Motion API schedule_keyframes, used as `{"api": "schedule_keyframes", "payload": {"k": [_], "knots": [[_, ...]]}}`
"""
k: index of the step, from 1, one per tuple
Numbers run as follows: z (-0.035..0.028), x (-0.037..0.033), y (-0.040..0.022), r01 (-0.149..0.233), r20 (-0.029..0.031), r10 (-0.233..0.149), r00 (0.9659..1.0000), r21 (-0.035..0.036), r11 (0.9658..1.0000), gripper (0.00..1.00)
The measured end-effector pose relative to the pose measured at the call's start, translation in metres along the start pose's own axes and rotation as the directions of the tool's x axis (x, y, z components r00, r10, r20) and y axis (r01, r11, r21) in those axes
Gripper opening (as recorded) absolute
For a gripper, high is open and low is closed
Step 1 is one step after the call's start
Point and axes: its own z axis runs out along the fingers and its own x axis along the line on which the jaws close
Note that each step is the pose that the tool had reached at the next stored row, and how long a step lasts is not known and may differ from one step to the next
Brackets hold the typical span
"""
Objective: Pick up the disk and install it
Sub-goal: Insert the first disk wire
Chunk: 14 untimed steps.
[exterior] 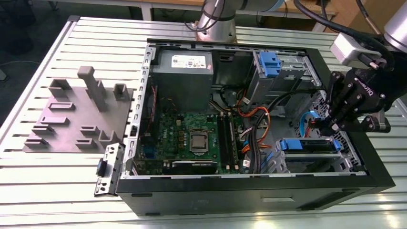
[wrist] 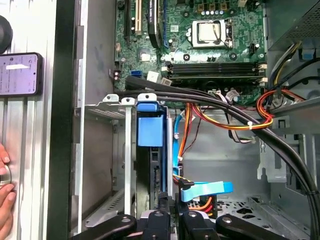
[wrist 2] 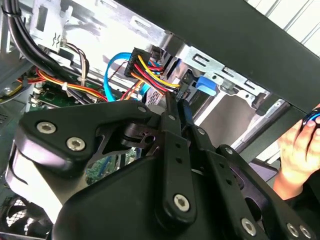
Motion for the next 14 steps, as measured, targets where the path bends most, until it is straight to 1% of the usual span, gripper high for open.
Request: {"api": "schedule_keyframes", "payload": {"k": [5,9,12,14], "knots": [[0.0008,0.0033,0.0060,0.001,0.0006,-0.001,1.0000,0.0152,0.9999,0.16],[0.0014,0.0055,0.0107,0.002,0.0009,-0.002,1.0000,0.0291,0.9996,0.16],[0.0017,0.0067,0.0133,0.003,0.0010,-0.003,1.0000,0.0409,0.9992,0.16],[0.0019,0.0071,0.0154,0.003,0.0014,-0.004,1.0000,0.0518,0.9987,0.16]]}}
